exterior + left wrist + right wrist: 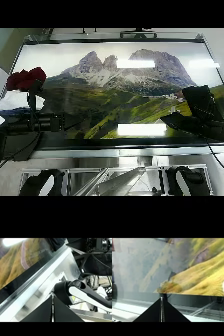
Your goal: Fold the shirts.
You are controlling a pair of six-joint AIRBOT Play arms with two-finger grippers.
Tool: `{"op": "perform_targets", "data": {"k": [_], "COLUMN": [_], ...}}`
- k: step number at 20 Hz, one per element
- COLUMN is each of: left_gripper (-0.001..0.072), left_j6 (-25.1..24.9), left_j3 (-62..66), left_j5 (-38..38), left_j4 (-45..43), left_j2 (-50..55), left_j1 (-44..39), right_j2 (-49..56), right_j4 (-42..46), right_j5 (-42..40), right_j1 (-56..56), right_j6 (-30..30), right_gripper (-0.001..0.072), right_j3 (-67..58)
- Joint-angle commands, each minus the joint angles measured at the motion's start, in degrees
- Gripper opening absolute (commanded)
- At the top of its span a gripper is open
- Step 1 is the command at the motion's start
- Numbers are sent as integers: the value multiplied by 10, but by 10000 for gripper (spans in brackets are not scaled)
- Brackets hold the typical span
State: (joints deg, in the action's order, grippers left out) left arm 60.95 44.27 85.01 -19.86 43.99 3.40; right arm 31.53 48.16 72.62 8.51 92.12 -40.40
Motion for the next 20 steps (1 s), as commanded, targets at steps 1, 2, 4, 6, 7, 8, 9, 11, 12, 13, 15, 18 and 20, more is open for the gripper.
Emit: {"op": "perform_targets", "data": {"k": [1,2,4,6,7,8,9,11,12,13,15,18,20], "left_gripper": [8,54,337,341,652,720,720,720,720,720,720,720,720], "left_j6": [0,0,0,0,0,6,6,5,5,6,6,6,6], "left_j3": [0,0,1,40,73,113,153,240,286,331,410,528,605], "left_j5": [0,-6,-39,-68,-72,-75,-77,-99,-121,-148,-207,-271,-286], "left_j4": [-2,-2,-2,-40,-70,-99,-117,-160,-192,-228,-291,-328,-338], "left_j2": [-1,-1,-1,13,30,54,82,151,191,234,321,480,586], "left_j1": [0,0,11,62,97,137,174,237,260,275,287,286,282], "right_j2": [-1,-1,-1,-1,-1,-1,-1,-1,-1,-1,-1,-1,-1], "right_j4": [0,0,0,0,0,0,0,0,0,0,0,0,0], "right_j5": [0,0,0,0,0,0,0,0,0,0,0,0,-3], "right_j1": [0,0,0,0,0,0,0,0,0,0,0,0,0], "right_j6": [0,0,0,0,0,0,0,0,0,0,0,0,0], "right_gripper": [18,18,18,17,18,18,18,18,18,18,18,18,18], "right_j3": [0,0,0,0,0,0,0,0,0,0,0,0,0]}}
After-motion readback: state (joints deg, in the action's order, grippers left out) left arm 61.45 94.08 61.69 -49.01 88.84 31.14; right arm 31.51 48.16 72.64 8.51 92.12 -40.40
